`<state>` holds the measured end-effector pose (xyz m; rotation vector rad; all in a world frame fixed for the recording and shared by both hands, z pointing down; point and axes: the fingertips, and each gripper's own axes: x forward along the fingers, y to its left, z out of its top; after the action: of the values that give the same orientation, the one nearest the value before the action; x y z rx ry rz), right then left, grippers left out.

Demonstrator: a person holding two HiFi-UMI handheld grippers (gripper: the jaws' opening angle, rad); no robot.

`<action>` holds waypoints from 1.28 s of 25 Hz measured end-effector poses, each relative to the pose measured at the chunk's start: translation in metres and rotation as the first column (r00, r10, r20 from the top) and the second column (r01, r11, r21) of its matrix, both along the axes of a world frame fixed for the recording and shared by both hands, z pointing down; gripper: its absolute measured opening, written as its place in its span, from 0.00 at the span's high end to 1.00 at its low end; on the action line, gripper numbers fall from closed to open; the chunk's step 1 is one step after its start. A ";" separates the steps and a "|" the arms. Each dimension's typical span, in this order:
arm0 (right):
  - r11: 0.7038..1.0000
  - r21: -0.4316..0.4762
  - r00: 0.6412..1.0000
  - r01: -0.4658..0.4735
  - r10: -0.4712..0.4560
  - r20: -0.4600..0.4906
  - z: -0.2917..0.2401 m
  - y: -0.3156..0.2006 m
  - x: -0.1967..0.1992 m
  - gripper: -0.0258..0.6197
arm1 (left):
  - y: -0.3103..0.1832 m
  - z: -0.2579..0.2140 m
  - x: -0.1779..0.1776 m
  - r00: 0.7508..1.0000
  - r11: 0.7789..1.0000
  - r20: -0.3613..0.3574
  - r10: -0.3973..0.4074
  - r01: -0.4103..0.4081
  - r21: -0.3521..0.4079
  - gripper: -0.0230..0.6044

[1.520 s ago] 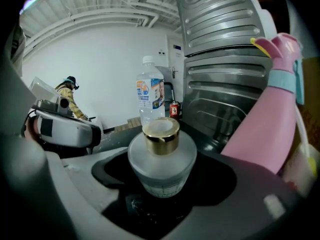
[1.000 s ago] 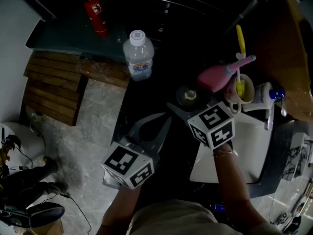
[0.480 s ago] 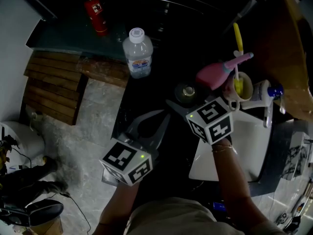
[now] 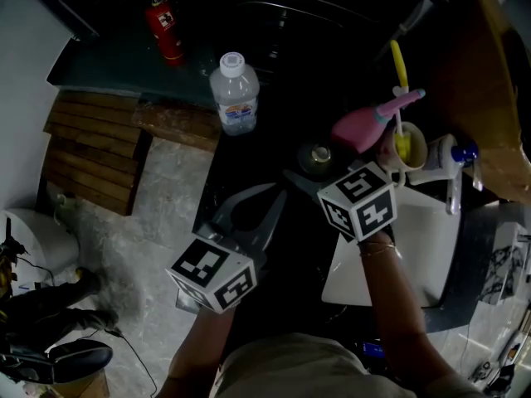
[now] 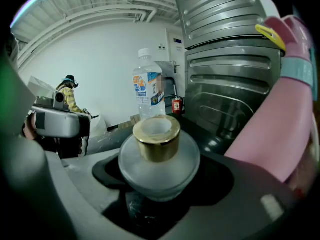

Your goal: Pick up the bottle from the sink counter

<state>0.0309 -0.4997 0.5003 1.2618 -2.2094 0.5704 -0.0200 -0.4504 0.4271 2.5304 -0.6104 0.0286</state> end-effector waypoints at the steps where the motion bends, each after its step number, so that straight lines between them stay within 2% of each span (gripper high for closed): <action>1: 1.000 0.001 1.000 -0.006 0.006 0.024 -0.001 0.001 0.000 0.44 | 0.001 0.000 0.000 1.000 1.000 -0.003 0.003 -0.003 0.003 0.95; 4: 0.999 0.006 0.994 -0.036 0.035 0.101 -0.006 0.004 0.000 0.44 | 0.003 0.000 0.001 1.000 1.000 0.002 0.012 -0.013 0.008 0.95; 11: 0.997 0.069 0.990 -0.037 0.027 0.137 -0.029 0.014 -0.001 0.44 | 0.006 -0.007 -0.006 1.000 1.000 0.017 -0.004 0.003 0.024 0.95; 17: 0.990 0.137 0.990 -0.037 0.018 0.137 -0.059 0.029 -0.003 0.44 | 0.013 -0.020 -0.010 1.000 0.998 0.019 -0.003 0.001 0.070 0.95; 22: 0.975 0.213 0.993 -0.055 0.031 0.116 -0.088 0.041 -0.004 0.44 | 0.020 -0.040 -0.015 1.000 0.993 0.015 -0.006 0.004 0.119 0.95; 32: 0.943 0.326 0.991 -0.069 0.025 0.135 -0.143 0.067 -0.012 0.44 | 0.035 -0.079 -0.025 0.999 0.978 -0.016 -0.040 0.043 0.205 0.95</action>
<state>0.0189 -0.4325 0.3578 1.4849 -2.4640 0.3121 -0.0447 -0.4157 0.3481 2.7135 -0.6931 -0.0684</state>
